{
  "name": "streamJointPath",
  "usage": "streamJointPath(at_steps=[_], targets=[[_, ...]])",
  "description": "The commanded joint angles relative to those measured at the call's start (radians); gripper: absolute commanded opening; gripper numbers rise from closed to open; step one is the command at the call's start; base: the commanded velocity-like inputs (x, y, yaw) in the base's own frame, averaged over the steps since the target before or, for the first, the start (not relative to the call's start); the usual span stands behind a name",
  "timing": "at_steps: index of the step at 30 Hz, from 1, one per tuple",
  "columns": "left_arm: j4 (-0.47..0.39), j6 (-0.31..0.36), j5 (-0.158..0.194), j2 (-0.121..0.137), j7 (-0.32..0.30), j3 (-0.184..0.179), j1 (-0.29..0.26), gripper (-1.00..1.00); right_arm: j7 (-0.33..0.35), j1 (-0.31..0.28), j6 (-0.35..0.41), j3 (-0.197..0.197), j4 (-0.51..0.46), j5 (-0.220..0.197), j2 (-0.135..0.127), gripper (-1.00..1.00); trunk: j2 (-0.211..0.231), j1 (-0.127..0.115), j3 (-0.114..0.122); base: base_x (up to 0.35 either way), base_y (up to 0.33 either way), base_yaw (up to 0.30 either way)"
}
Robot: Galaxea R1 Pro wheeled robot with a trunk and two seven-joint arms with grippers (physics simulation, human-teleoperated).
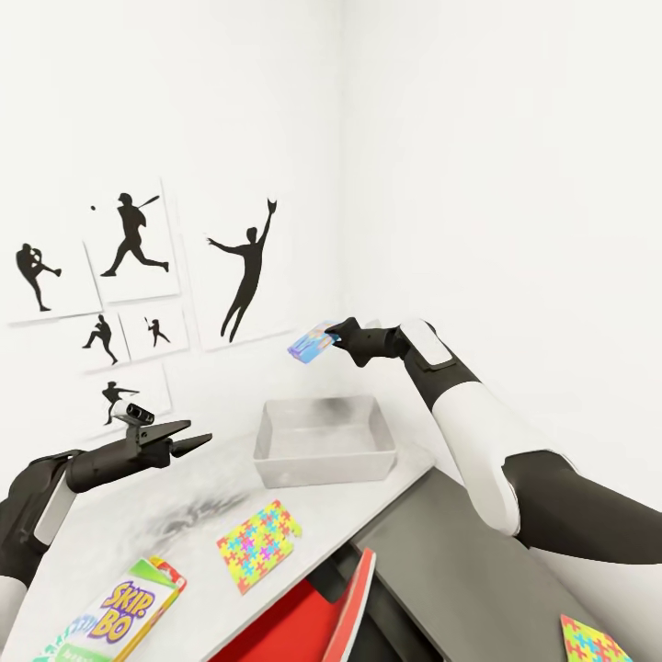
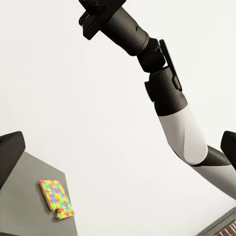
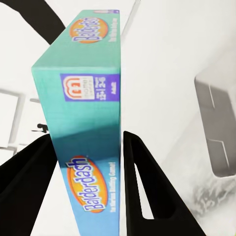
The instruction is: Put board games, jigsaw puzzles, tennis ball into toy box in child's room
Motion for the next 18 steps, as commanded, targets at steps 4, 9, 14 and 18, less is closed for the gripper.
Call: streamJointPath(at_steps=[4, 9, 14, 18], targets=[[0.000, 0.011, 0.000, 0.000, -0.004, 0.000, 0.000, 1.00, -0.010, 0.000, -0.001, 0.001, -0.001, -0.010, 0.000, -1.00, -0.001, 0.000, -0.001, 0.074, 0.002, 0.000], [0.000, 0.011, 0.001, 0.000, -0.004, 0.000, 0.000, 1.00, -0.010, 0.000, -0.001, 0.001, -0.001, -0.010, 0.000, -1.00, -0.001, 0.000, -0.001, 0.093, 0.000, 0.000], [0.000, 0.011, 0.001, 0.000, -0.004, 0.000, 0.000, 1.00, -0.010, 0.000, -0.001, 0.001, -0.001, -0.010, 0.000, -1.00, -0.001, 0.000, -0.001, 0.119, 0.000, 0.000], [0.000, 0.011, 0.002, 0.000, -0.004, 0.000, 0.000, 1.00, -0.010, 0.000, -0.001, 0.001, -0.001, -0.010, 0.000, -1.00, -0.001, 0.000, -0.001, 0.031, 0.000, 0.000]])
